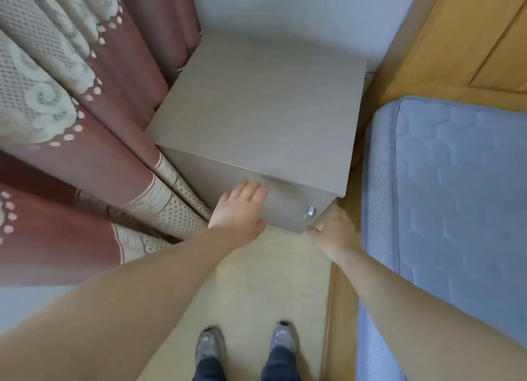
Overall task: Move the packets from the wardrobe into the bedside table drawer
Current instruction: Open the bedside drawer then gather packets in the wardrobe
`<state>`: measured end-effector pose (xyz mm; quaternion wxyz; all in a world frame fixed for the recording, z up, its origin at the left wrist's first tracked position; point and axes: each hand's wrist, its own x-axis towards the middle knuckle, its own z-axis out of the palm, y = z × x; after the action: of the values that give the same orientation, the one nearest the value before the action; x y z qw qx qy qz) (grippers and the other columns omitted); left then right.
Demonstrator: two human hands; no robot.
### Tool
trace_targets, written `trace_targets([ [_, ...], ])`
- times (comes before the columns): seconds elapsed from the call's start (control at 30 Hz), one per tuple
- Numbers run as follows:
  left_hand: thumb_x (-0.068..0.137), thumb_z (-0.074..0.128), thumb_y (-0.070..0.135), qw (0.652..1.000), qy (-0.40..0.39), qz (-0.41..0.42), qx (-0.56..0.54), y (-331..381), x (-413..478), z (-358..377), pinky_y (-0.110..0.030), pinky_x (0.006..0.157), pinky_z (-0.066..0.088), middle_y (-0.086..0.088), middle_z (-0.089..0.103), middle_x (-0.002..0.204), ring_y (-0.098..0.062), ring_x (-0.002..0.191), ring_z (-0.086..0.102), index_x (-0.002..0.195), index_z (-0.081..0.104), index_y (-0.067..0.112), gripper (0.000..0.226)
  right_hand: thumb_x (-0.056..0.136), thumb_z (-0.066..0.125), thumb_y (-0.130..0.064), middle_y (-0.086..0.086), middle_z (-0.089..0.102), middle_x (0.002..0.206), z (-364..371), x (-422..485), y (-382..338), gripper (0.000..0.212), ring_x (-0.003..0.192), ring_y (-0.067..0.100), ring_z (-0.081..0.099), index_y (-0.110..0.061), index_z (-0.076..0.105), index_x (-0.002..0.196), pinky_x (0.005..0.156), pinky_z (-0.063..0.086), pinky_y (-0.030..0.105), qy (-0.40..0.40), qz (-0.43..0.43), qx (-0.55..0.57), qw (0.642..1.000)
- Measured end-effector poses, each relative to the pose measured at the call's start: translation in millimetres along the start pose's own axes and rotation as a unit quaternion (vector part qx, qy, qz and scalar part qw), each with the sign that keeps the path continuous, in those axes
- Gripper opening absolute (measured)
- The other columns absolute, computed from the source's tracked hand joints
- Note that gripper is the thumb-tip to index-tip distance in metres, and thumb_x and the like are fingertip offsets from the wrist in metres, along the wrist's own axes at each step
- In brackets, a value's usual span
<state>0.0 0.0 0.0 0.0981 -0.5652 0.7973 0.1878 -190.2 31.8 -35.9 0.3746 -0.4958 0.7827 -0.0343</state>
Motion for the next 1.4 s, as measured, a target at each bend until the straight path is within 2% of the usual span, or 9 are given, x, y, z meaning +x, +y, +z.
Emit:
trace_targets([
  [0.2, 0.091, 0.053, 0.027, 0.990, -0.026, -0.048, -0.131, -13.9, 23.3, 22.2, -0.036, 0.108, 0.033, -0.005, 0.034, 0.144, -0.027, 0.133, 0.034, 0.142, 0.035, 0.020, 0.054, 0.089, 0.058, -0.013, -0.002, 0.038, 0.145, 19.6, 21.5, -17.9, 0.069, 0.129, 0.020, 0.044, -0.013, 0.018, 0.146, 0.089, 0.031, 0.019, 0.034, 0.065, 0.344, 0.936],
  [0.3, 0.091, 0.054, 0.024, 0.984, -0.022, -0.054, -0.171, -21.2, 26.1, 23.7, -0.033, 0.108, 0.032, -0.005, 0.036, 0.144, -0.026, 0.133, 0.036, 0.140, 0.038, 0.019, 0.052, 0.087, 0.055, -0.001, 0.000, 0.051, 0.123, 23.8, 25.7, -22.5, 0.059, 0.109, 0.023, 0.052, -0.010, 0.029, 0.139, 0.084, 0.035, 0.024, 0.128, 0.100, 0.449, 0.879],
  [0.43, 0.092, 0.053, 0.023, 0.976, -0.025, -0.066, -0.207, -27.3, 28.8, 24.4, -0.030, 0.108, 0.032, -0.006, 0.037, 0.144, -0.023, 0.132, 0.038, 0.139, 0.040, 0.018, 0.049, 0.085, 0.054, 0.003, 0.008, 0.049, 0.131, 18.6, 34.4, -30.8, 0.065, 0.097, 0.017, 0.052, -0.007, 0.024, 0.142, 0.088, 0.041, 0.022, 0.163, 0.125, 0.525, 0.826],
  [0.53, 0.092, 0.054, 0.022, 0.967, -0.028, -0.082, -0.239, -27.7, 33.3, 29.2, -0.027, 0.104, 0.035, -0.008, 0.040, 0.141, -0.023, 0.125, 0.045, 0.138, 0.042, 0.017, 0.048, 0.085, 0.050, 0.006, -0.001, 0.050, 0.114, 16.7, 35.8, -30.1, 0.055, 0.074, 0.005, 0.049, -0.008, 0.033, 0.135, 0.060, 0.040, 0.012, 0.160, 0.121, 0.556, 0.806],
  [0.67, 0.091, 0.055, 0.021, 0.955, -0.034, -0.101, -0.276, -22.2, 41.3, 33.8, -0.029, 0.102, 0.038, -0.010, 0.043, 0.139, -0.026, 0.121, 0.050, 0.136, 0.044, 0.015, 0.047, 0.083, 0.049, 0.006, 0.001, 0.050, 0.119, 21.4, 30.4, -21.8, 0.056, 0.082, 0.006, 0.049, -0.007, 0.035, 0.136, 0.072, 0.039, 0.017, 0.168, 0.116, 0.558, 0.804],
  [0.77, 0.092, 0.054, 0.023, 0.950, -0.041, -0.107, -0.292, -16.3, 46.5, 36.1, -0.030, 0.101, 0.040, -0.010, 0.045, 0.138, -0.027, 0.120, 0.051, 0.136, 0.044, 0.014, 0.046, 0.085, 0.050, -0.003, -0.001, 0.051, 0.122, 22.0, 24.4, -17.5, 0.059, 0.094, 0.011, 0.046, -0.012, 0.030, 0.140, 0.086, 0.037, 0.024, 0.154, 0.115, 0.547, 0.815],
  [0.97, 0.096, 0.048, 0.029, 0.908, -0.043, -0.191, -0.369, -7.2, 46.1, 37.6, -0.028, 0.092, 0.041, -0.011, 0.048, 0.134, -0.027, 0.116, 0.051, 0.129, 0.047, 0.012, 0.037, 0.094, 0.046, -0.019, -0.003, 0.059, 0.092, 19.0, 9.8, -6.0, 0.025, 0.088, 0.016, 0.052, -0.010, 0.062, 0.111, 0.094, 0.044, 0.038, 0.158, 0.121, 0.429, 0.881],
  [1.2, 0.096, 0.046, 0.037, 0.838, -0.024, -0.308, -0.450, -10.1, 35.4, 33.4, -0.035, 0.080, 0.044, -0.020, 0.055, 0.125, -0.035, 0.111, 0.055, 0.132, 0.038, 0.002, 0.051, 0.094, 0.044, -0.023, 0.002, 0.047, 0.064, 25.7, -2.0, -0.6, 0.034, 0.077, 0.026, 0.050, -0.020, 0.043, 0.060, 0.061, 0.038, 0.031, 0.136, 0.100, 0.105, 0.980],
  [1.4, 0.092, 0.056, 0.039, 0.810, -0.020, -0.393, -0.435, -36.6, 3.0, 35.2, -0.037, 0.091, 0.042, -0.017, 0.048, 0.132, -0.035, 0.118, 0.050, 0.134, 0.030, 0.005, 0.060, 0.088, 0.048, -0.019, 0.004, 0.052, 0.064, 58.9, -39.6, -26.6, 0.026, 0.071, 0.025, 0.053, -0.016, 0.048, 0.062, 0.059, 0.036, 0.027, 0.029, 0.058, -0.018, 0.998],
])
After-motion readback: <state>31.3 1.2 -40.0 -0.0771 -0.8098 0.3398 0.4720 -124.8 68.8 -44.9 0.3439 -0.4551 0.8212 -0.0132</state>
